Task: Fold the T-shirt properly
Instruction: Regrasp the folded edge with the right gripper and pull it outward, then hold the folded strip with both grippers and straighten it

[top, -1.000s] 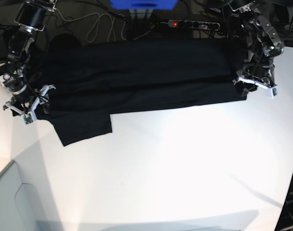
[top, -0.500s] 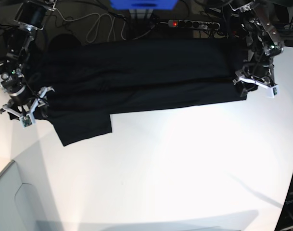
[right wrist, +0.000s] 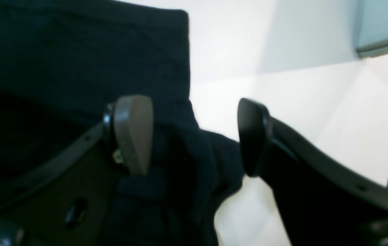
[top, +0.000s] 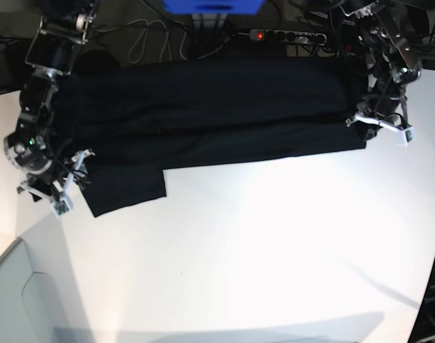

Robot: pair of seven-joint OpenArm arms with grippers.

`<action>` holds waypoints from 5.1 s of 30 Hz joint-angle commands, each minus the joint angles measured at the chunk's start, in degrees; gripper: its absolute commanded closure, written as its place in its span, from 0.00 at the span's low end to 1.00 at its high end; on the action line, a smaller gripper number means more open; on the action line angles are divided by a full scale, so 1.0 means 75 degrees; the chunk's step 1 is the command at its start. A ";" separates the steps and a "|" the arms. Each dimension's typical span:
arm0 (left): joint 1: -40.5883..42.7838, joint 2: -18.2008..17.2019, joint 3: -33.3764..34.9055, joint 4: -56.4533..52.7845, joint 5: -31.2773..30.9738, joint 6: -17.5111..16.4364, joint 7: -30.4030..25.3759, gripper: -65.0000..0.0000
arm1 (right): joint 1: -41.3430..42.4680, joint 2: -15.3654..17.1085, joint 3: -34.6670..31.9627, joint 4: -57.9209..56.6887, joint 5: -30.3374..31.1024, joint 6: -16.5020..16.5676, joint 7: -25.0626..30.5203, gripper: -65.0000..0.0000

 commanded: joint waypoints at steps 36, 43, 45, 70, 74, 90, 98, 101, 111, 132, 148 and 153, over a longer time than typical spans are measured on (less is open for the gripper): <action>-0.0045 -0.0089 -0.0034 0.0180 -0.0096 -0.0037 -0.0151 1.00 | 0.0344 0.0031 0.0041 0.0827 0.0083 0.0145 -0.0614 1.00; -0.0033 -0.0101 -0.0034 0.0625 -0.0096 -0.0049 -0.0151 1.00 | -0.0711 -0.0028 0.0088 0.2503 0.0083 0.0145 -0.0614 1.00; 0.0002 -0.0089 -0.0034 0.0918 -0.0096 -0.0049 -0.0151 1.00 | -0.1039 -0.0016 0.0099 0.2855 0.0083 0.0145 -0.0603 1.00; 0.0564 -0.0159 -0.0057 0.1106 -0.0061 -0.0061 -0.0174 1.00 | -0.3442 -0.0051 0.1225 0.3886 0.0071 0.0596 -0.0544 1.00; 0.0541 -0.0124 -0.0549 0.1094 -0.0096 -0.0061 -0.0174 1.00 | -0.3500 -0.0227 0.1213 0.3886 0.0036 0.0596 -0.0544 1.00; 0.0564 0.0087 -0.0842 0.0508 -0.0108 -0.0073 -0.0174 1.00 | -0.3676 -0.0239 0.0873 0.3136 0.0024 0.0596 -0.0204 0.99; 0.0576 0.0169 -0.0819 0.0332 -0.0108 -0.0073 -0.0081 1.00 | -0.3735 -0.0204 0.0861 0.2878 0.0024 0.0596 -0.0099 0.99; 0.0682 0.0192 -0.0807 0.0332 -0.0108 -0.0026 -0.0069 1.00 | -0.3746 -0.0204 0.0885 0.2855 0.0024 0.0596 -0.0099 0.99; 0.0834 0.0310 -0.0842 0.0414 -0.0108 -0.0061 -0.0081 0.35 | -0.3711 -0.0204 0.0885 0.2878 0.0024 0.0596 -0.0122 0.73; 0.1151 0.0274 -0.1546 0.0707 -0.1433 -0.0073 -0.0081 0.29 | -0.3500 -0.0532 0.0791 0.3359 0.0083 0.0596 -0.0157 0.46; 0.0916 0.0227 -0.1522 -0.0453 -0.1433 -0.0073 -0.0069 0.29 | -0.2774 -0.0391 0.1014 0.1659 0.0036 0.0596 -0.0110 0.46; 0.0916 0.0227 -0.1182 -0.0488 -0.1444 -0.0073 -0.0069 0.28 | -0.2774 -0.0414 0.1002 0.1648 0.0036 0.0596 -0.0110 0.46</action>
